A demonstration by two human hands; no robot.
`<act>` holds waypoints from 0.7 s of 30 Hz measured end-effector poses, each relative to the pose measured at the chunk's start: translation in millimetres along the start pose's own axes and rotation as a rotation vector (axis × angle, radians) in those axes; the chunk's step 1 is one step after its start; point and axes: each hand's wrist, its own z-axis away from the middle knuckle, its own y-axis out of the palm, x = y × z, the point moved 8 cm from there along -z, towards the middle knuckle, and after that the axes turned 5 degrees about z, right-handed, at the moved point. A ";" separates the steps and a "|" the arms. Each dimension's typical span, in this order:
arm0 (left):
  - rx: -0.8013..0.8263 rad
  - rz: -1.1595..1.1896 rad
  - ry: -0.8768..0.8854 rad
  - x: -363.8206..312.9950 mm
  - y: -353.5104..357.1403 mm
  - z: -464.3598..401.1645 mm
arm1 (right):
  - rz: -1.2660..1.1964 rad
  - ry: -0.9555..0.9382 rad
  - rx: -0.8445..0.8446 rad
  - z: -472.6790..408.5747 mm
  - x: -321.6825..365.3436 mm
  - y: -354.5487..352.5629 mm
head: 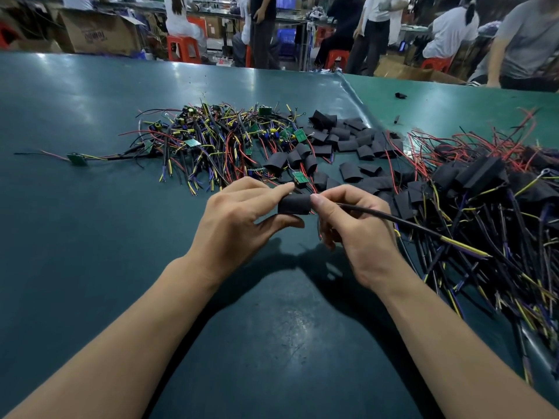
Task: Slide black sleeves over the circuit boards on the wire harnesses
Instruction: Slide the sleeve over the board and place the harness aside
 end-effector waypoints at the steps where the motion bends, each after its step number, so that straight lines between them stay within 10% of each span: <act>1: 0.020 -0.001 -0.051 3.1 1.6 0.4 | 0.013 -0.004 0.005 0.3 0.6 1.2; 7: 0.153 -0.147 -0.349 28.5 13.9 10.1 | 0.119 -0.047 0.109 8.4 3.6 25.0; 21: 0.280 -0.202 -0.238 14.3 23.6 7.6 | 0.243 -0.098 0.122 13.4 5.1 27.9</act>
